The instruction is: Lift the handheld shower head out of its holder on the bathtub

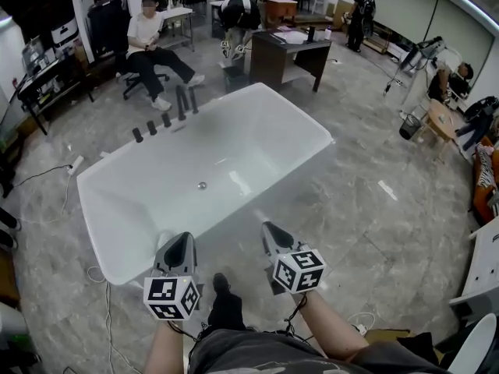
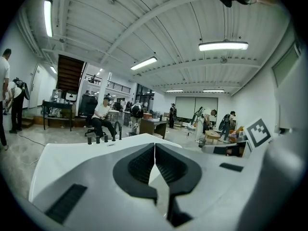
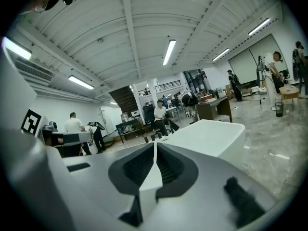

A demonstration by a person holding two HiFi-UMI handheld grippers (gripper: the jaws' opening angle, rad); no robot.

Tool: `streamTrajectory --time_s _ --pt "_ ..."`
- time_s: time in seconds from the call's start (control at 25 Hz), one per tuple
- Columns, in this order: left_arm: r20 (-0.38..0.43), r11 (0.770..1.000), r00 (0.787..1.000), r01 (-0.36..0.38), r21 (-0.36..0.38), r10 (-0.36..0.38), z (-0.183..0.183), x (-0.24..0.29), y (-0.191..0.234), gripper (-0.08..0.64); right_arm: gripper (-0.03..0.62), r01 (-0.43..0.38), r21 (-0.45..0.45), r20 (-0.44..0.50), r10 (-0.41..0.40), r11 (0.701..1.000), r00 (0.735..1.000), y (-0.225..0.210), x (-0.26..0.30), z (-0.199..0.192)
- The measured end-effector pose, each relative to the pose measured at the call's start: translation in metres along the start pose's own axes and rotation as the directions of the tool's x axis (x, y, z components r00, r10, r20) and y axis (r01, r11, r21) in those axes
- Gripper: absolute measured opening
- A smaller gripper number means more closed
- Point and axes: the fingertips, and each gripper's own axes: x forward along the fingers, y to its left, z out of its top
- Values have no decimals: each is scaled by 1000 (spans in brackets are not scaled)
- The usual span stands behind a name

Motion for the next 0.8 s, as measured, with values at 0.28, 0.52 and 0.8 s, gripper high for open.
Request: streamTrajectory --time_s 0.28,0.52,0.8 --pt "3 999 1000 19 -43 -19 13 58 45 15 31 38 -12 -26 -38 999 999 -17 65 19" --pt "-15 997 1000 16 -75 -17 24 114 105 15 31 37 -35 -61 -39 999 997 -17 149 38" --pt "-34 994 999 2 -114 -6 36 170 163 15 31 20 -74 -105 -28 997 994 -17 234 61"
